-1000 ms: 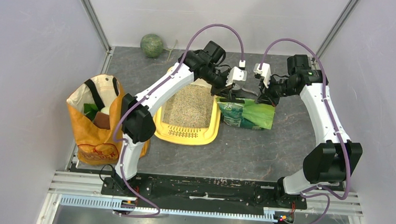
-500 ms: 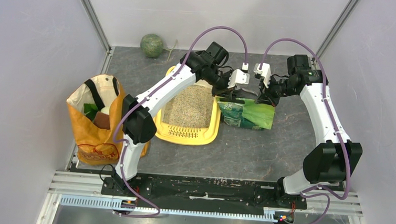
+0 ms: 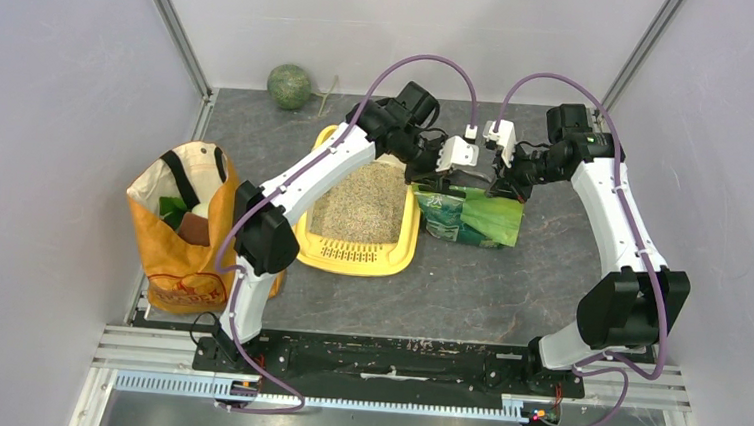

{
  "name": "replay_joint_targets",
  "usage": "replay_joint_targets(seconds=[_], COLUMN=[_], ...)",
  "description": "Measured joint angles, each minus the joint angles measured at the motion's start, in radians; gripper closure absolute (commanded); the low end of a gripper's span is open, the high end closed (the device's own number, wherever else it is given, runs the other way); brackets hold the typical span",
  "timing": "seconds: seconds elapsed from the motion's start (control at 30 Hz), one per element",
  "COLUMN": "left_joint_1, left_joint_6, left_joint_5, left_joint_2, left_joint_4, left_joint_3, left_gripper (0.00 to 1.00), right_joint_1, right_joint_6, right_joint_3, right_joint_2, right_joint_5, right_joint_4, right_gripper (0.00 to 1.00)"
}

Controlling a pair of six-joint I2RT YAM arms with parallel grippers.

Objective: Fill the litter box with clean litter

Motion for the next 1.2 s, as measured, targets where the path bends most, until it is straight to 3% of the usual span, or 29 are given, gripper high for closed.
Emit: replay_joint_targets(seconds=[0.4, 0.47, 0.6, 0.67, 1.03, 1.2], left_joint_1=[-0.015, -0.016, -0.016, -0.018, -0.019, 0.000], left_joint_6=[0.006, 0.007, 0.007, 0.006, -0.048, -0.064], left_joint_5=[-0.042, -0.044, -0.045, -0.051, -0.057, -0.048], left_joint_2=[0.000, 0.000, 0.000, 0.000, -0.030, -0.116], left_joint_4=[-0.004, -0.005, -0.005, -0.005, 0.043, 0.059], left_joint_3=[0.006, 0.006, 0.006, 0.006, -0.103, -0.172], left_gripper=[0.98, 0.89, 0.56, 0.45, 0.37, 0.35], right_joint_1=[0.000, 0.000, 0.000, 0.000, -0.001, -0.003], right_joint_6=[0.002, 0.002, 0.002, 0.002, 0.002, 0.002], right_joint_3=[0.000, 0.000, 0.000, 0.000, 0.000, 0.000], right_joint_2=[0.000, 0.000, 0.000, 0.000, 0.000, 0.000], right_joint_5=[0.000, 0.000, 0.000, -0.001, -0.005, -0.005], right_joint_4=[0.000, 0.000, 0.000, 0.000, 0.000, 0.000], right_gripper=[1.00, 1.00, 1.00, 1.00, 1.00, 1.00])
